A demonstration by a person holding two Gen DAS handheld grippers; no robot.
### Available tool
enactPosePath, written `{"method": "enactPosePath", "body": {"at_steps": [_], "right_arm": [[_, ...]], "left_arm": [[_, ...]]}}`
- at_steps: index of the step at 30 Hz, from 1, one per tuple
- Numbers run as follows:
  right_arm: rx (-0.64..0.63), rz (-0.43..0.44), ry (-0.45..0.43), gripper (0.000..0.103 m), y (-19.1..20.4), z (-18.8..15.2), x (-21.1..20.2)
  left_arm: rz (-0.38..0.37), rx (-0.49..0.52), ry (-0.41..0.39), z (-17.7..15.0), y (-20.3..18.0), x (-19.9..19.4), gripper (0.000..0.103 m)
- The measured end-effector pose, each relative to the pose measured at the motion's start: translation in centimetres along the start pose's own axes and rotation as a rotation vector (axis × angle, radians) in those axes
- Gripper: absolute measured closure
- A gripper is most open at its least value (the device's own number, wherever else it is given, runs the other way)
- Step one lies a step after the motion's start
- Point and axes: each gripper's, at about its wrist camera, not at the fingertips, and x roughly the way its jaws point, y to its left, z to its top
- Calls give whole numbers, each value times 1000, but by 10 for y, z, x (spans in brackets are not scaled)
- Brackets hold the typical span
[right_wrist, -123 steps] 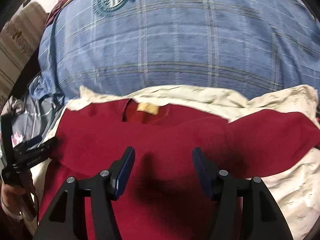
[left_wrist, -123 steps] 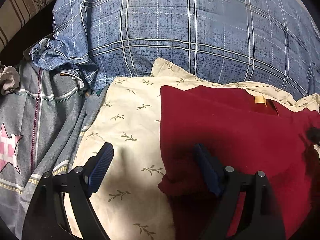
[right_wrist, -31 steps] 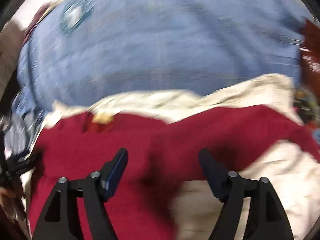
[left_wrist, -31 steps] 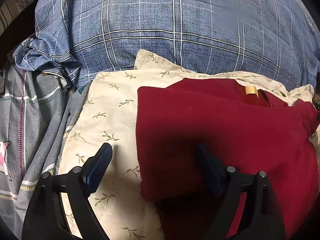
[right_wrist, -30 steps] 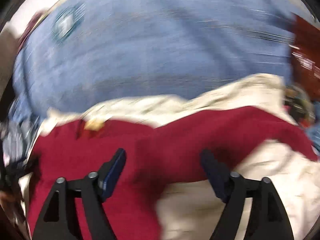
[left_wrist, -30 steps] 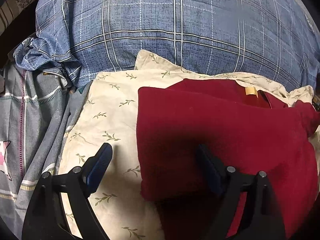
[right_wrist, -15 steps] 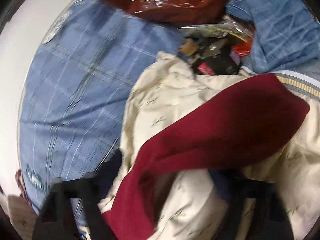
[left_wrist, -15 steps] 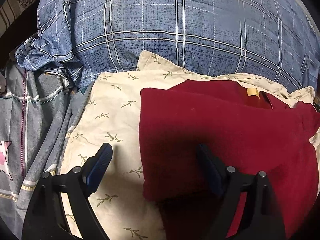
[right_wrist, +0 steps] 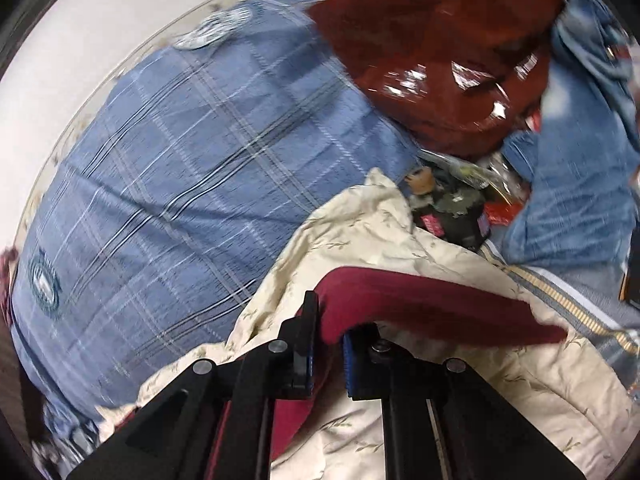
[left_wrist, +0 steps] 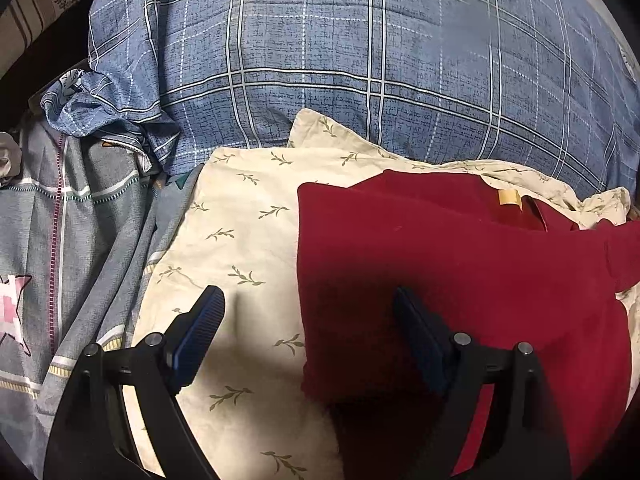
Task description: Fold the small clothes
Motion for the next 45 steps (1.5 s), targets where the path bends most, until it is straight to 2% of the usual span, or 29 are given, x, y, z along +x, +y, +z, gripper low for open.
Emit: {"method": "enactPosePath", "body": {"at_steps": [5,10,13,16,19,21,22,24,26,29,34,38,42,43,45], "right_arm": [[-132,87,11,93,55,-9,-15],[-280,218,70,93,128,-39,-19],[-359,300,137,93,172,-74,-11],[-479,367,238,92,216,-128,4],[-621,376,363,82,248,-193,20],[-690,398,479,39,257,-232,27],[-729,403,467,32,257,-244,22],[-814,404,409,31,257,-258,6],[-854,398,395,31,254,-262,-3],[-834,383,370,28,244,-252,-11],[-678,415,383,26,215,-235,-17],[-506,421,377,25,190,-214,-10],[-253,514,447,24,178,-195,20],[-237,497,448,24,181,-194,28],[-252,422,372,24,191,-186,35]], "left_arm": [[-4,-19,-2,2,5,-2,17],[-6,-29,-5,3,7,-3,17],[-7,-31,-7,4,7,-4,17],[-9,-38,-8,5,8,-4,17],[-11,-42,-11,5,9,-5,17],[-17,-44,-14,5,10,-6,17],[-21,-46,-16,6,10,-7,17],[-28,-50,-22,7,10,-8,17],[-38,-58,-29,8,11,-9,17],[-46,-59,-27,7,9,-9,17],[-83,-30,-43,4,1,-18,17],[-85,12,-66,1,-9,-25,17],[-74,38,-67,-1,-13,-23,17],[-70,38,-65,-1,-12,-23,17],[-69,24,-66,1,-7,-22,17]]}}
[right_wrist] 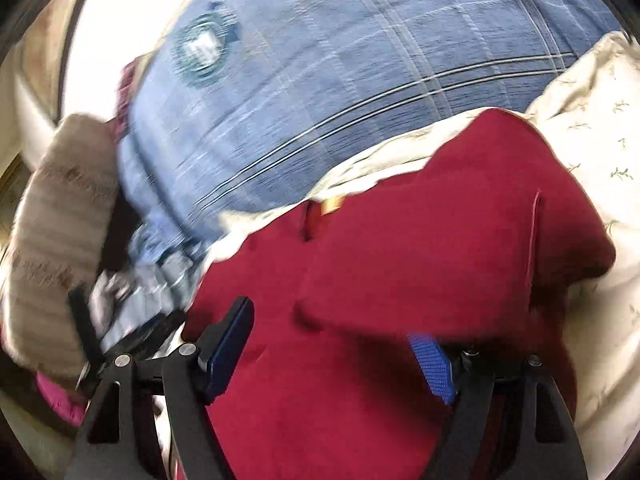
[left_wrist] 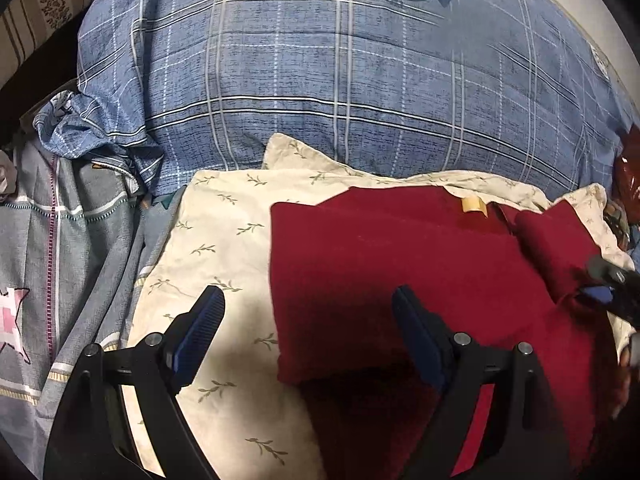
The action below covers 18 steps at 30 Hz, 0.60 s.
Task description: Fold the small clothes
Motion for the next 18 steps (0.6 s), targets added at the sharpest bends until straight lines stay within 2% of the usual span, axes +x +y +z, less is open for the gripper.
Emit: {"method": "enactPosePath", "body": {"at_steps": [2,5,6,9,10,12,15,18], "right_arm": [[-81,-17,-51,25,16,11,4],[-284,-44,-58,39,58,13,20],[-373,-48,-44,43,76,7,28],[-627,3,72,42,126,-33,52],[-662,19,106,42,134,-45,54],[-682,44,144,41,139,-67,53],[-647,33,163,37,131,-82,41],[-585,10,129,31,110,-82,14]], "left_arm": [[4,-27,-6,3,8,0,17],[8,-73,-13,9,22,1,17],[9,-84,-15,11,26,1,17],[27,-128,-27,14,40,1,17],[28,-149,-28,15,45,1,17],[20,-176,-23,14,51,1,17],[-6,-190,-14,13,50,2,17],[-27,-163,-24,12,40,-1,17]]}}
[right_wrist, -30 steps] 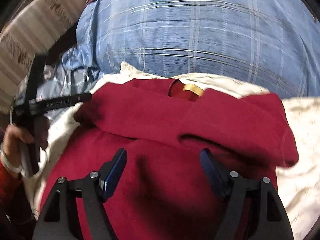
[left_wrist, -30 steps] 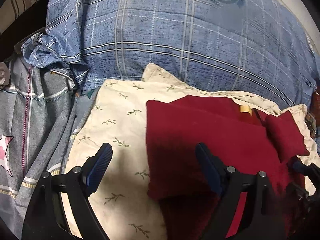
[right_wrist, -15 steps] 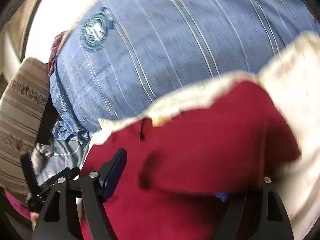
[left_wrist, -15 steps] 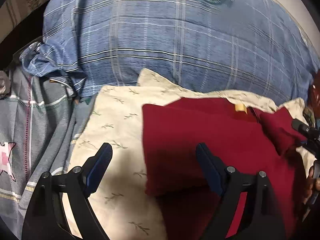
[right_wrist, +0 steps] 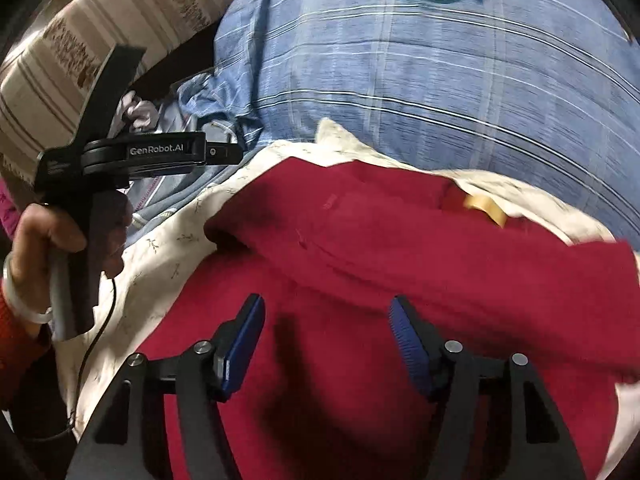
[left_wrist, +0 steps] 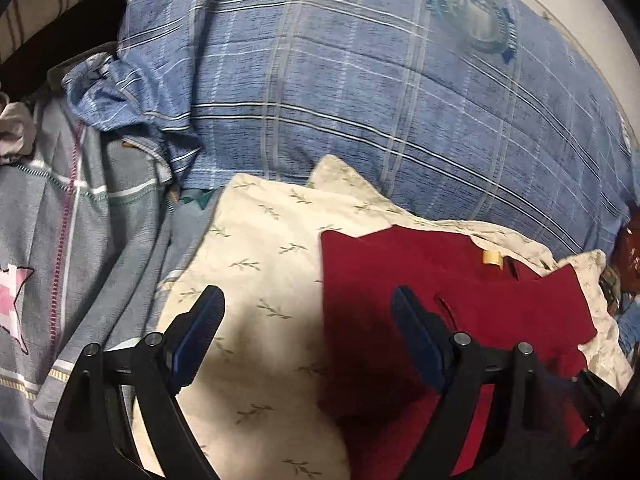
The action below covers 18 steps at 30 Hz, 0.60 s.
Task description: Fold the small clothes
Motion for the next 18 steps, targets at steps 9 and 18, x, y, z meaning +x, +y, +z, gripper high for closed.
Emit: {"method": "enactPosePath", "body": {"at_steps": [9,18], "right_arm": [[197,-49,-41,26,-63,-38,-60],[408,-2,-136,23,-113,-53,-84]], "left_arm": [[-216,55,93,-9,-58,7,17],[-144,185,217,-26,-124,45,87]]}}
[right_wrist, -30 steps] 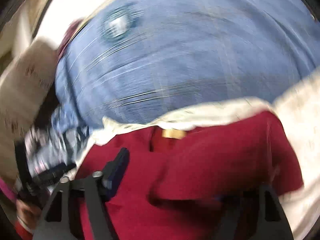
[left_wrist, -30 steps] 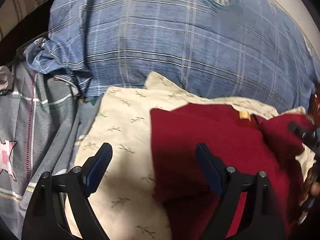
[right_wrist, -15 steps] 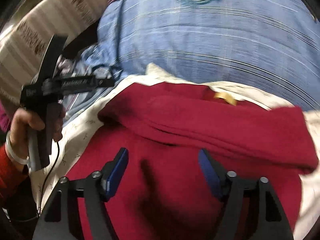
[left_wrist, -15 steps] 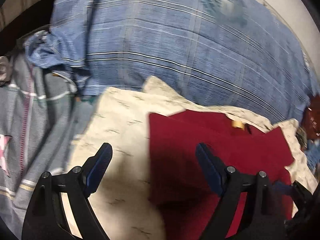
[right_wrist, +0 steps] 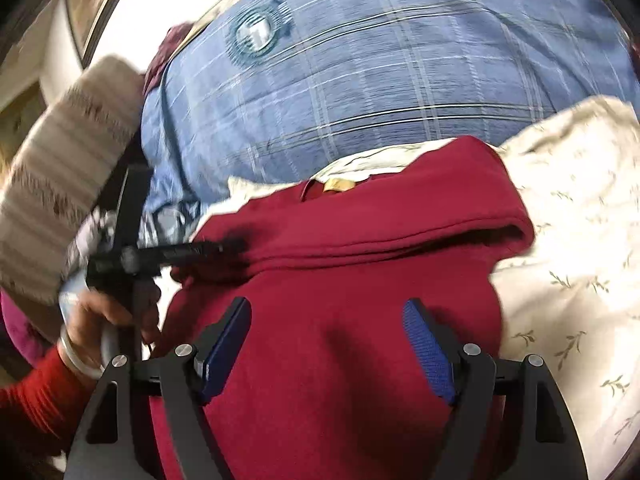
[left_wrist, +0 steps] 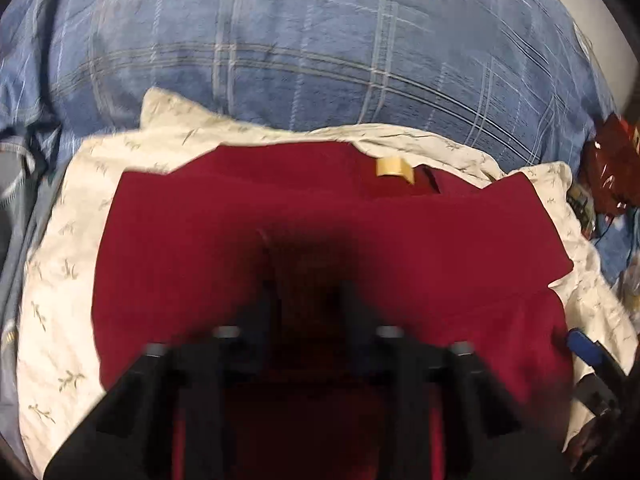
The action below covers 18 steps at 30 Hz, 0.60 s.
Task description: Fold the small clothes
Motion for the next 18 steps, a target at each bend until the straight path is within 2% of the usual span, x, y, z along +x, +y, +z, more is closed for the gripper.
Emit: {"method": "enactPosePath", "body": {"at_steps": [3,7,9,12,14,18], "right_arm": [[29,-41,-12,23,-11,5,-5],[64,-120,-43,21,-27,20,-14],[85,-159,-53,15,-37,28,-14],[113,-202,-30,14,-54,40,1],[150,-196,-6,14,-64,46,11],[247,-178,30,14,-85,65,40]], "left_arm": [[-27,4,-35,12,-2,-14,90],[-108,-67,-110,22,30,-51,90],[-91,-83,-100,17,45,-52,90],[-60,-89,-44,1,63,-35,90],[-68,-100,-11,-8,69,-22,90],[-71,-102,-25,-10,69,-20,90]]}}
